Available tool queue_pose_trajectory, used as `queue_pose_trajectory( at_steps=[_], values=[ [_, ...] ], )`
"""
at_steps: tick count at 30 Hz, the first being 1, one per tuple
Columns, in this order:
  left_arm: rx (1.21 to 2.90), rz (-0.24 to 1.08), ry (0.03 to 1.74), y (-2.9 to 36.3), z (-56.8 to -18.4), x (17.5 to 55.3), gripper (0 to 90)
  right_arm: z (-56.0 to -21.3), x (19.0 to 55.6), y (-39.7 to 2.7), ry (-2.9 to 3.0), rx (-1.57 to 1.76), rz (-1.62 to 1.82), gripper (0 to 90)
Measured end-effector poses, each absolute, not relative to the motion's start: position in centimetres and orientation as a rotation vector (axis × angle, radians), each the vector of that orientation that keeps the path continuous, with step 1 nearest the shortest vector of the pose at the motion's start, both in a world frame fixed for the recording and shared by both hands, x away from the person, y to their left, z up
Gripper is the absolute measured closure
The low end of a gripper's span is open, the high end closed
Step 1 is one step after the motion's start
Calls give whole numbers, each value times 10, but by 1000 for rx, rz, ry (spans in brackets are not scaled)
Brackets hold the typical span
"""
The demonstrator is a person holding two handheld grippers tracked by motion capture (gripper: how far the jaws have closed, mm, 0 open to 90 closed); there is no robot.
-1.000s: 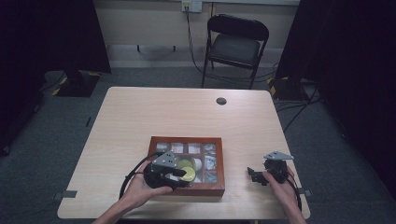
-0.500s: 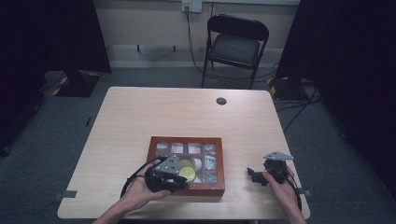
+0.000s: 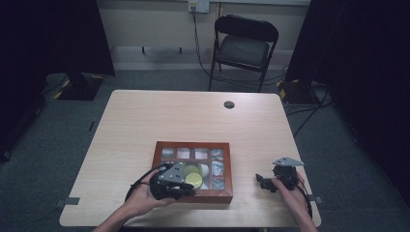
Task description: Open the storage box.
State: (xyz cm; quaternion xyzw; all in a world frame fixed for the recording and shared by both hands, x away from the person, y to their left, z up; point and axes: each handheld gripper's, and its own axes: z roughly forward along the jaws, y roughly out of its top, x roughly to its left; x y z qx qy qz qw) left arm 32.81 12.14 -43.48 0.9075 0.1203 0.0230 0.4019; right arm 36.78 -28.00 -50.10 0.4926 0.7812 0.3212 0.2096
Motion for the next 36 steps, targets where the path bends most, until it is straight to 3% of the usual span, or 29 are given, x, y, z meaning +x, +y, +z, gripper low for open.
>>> queue_pose_trajectory(
  at_steps=[18,36],
  values=[
    [2232,-105,375,127,-438,340,816,-501,368,-280,2174,1369,894,40],
    [2229,-157,408,127,-434,346,818,-501,368,-280,2173,1370,894,40]
  ],
)
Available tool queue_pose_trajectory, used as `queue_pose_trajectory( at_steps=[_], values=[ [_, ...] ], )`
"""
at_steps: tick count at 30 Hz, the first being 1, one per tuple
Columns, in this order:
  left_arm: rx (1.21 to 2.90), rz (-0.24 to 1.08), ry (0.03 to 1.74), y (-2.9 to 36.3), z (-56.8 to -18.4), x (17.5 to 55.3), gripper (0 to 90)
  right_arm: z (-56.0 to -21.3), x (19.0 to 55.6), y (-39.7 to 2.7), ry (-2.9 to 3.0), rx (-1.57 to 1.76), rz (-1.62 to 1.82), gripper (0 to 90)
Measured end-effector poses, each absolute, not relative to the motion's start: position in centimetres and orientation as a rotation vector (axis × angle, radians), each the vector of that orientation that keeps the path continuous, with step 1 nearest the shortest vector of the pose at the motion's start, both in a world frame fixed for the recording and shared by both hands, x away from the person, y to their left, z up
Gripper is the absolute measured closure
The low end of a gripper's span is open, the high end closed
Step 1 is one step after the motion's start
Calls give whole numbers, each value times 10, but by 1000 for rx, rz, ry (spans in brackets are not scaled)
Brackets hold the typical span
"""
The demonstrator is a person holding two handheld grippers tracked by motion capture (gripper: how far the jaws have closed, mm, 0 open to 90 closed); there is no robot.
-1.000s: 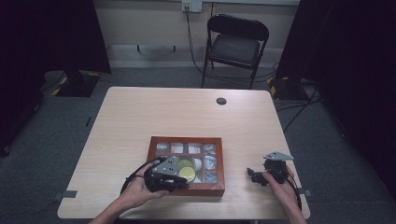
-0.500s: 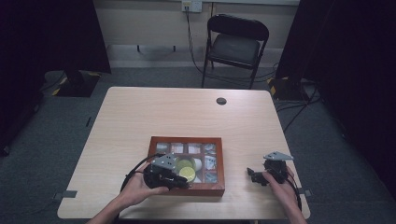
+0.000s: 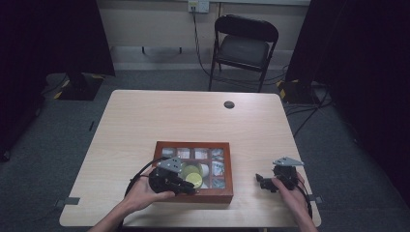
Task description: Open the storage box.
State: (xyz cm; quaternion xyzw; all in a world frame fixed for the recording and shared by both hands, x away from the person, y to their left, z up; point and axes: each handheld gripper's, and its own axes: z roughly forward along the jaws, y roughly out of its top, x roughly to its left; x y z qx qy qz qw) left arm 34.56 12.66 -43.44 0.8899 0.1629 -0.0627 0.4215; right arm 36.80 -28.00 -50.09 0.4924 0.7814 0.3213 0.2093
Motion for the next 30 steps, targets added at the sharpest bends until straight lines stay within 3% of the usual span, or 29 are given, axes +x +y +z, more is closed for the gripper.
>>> queue_pose_trajectory(
  at_steps=[30],
  values=[
    [2200,-209,484,129,-422,350,815,-501,368,-280,2173,1369,894,40]
  ],
)
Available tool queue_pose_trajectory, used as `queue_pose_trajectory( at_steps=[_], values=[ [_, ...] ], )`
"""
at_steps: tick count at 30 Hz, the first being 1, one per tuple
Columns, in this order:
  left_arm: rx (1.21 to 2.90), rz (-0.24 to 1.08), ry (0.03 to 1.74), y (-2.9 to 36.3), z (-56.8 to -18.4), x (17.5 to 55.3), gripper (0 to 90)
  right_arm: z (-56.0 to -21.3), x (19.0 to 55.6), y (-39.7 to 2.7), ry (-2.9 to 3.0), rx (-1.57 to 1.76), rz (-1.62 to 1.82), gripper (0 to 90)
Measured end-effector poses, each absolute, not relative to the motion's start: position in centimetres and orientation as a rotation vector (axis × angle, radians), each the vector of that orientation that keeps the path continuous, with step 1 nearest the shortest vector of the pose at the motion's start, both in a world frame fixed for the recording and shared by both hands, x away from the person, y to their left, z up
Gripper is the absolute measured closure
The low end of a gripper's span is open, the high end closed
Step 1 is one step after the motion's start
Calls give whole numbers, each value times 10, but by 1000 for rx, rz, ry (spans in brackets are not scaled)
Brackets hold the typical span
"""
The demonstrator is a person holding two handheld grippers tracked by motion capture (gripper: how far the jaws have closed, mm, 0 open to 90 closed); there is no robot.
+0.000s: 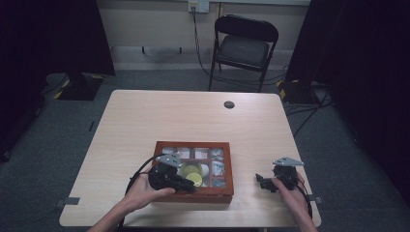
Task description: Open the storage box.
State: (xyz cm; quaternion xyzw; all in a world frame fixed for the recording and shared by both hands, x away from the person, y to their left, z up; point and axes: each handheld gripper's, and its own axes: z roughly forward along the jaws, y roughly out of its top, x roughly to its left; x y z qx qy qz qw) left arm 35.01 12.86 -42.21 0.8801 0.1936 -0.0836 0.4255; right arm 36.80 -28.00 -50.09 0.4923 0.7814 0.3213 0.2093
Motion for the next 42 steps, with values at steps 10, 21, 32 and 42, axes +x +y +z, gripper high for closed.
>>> queue_pose_trajectory(
  at_steps=[10,21,32,42],
  values=[
    [2156,-228,486,132,-415,354,815,-501,368,-280,2173,1369,893,40],
    [2126,-256,507,136,-401,360,814,-501,368,-280,2173,1370,893,39],
    [2125,-282,520,136,-384,370,813,-501,368,-280,2173,1370,893,39],
    [2117,-286,542,137,-372,376,812,-501,368,-280,2173,1369,893,39]
  ],
)
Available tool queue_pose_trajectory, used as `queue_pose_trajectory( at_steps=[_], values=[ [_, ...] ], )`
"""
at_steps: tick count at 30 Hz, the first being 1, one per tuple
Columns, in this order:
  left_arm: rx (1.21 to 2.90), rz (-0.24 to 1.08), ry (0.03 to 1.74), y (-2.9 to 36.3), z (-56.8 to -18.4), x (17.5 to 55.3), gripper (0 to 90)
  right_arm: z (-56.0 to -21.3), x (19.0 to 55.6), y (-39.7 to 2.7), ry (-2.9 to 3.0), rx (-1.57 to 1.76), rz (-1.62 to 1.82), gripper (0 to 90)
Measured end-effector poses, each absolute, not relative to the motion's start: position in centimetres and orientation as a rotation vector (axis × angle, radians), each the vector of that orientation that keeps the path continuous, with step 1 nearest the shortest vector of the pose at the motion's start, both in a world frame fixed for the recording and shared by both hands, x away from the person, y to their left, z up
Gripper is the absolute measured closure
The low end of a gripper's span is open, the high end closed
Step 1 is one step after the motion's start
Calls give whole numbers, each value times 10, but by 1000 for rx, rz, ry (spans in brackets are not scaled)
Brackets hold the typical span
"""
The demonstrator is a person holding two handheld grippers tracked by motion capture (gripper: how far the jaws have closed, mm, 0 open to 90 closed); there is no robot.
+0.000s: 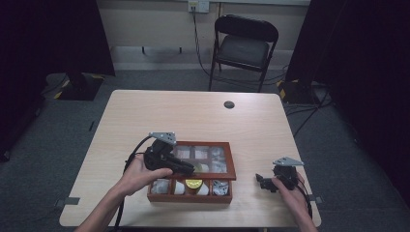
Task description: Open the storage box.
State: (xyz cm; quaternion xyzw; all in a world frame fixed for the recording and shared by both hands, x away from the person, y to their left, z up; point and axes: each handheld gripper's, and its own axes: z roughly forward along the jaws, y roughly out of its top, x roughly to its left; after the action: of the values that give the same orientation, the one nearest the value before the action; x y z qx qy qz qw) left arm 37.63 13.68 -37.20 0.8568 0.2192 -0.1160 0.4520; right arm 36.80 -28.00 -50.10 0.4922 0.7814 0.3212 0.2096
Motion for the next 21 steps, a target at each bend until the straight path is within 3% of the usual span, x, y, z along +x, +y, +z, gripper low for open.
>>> queue_pose_trajectory(
  at_steps=[21],
  values=[
    [2106,-275,582,137,-351,387,810,-501,368,-280,2173,1370,893,39]
  ],
)
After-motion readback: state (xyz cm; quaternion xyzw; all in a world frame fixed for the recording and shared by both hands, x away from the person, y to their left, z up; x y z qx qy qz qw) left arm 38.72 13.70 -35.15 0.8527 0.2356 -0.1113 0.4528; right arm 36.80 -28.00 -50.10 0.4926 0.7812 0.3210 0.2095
